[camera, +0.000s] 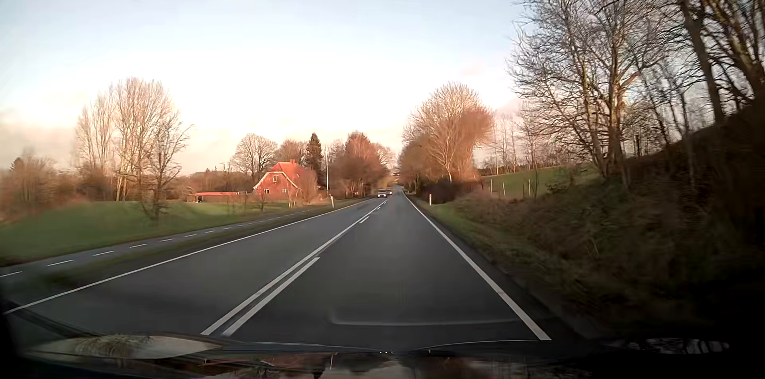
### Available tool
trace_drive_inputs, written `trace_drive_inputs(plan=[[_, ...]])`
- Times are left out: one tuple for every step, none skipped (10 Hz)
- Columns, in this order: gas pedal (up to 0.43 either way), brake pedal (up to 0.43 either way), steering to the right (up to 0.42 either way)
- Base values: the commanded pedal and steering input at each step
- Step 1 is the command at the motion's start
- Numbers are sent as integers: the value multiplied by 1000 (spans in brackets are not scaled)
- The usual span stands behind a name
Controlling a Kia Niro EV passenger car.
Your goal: Follow the waypoints while adhering to traffic rules and regulations
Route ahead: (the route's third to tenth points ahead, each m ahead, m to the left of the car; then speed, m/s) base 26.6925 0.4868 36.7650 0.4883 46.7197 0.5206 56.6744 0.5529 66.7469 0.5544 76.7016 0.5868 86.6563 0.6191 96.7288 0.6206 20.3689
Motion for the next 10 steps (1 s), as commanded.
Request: trace_drive_inputs(plan=[[169,0,2],[169,0,2],[169,0,2],[169,0,2],[169,0,2],[169,0,2],[169,0,2],[169,0,2],[169,0,2],[169,0,2]])
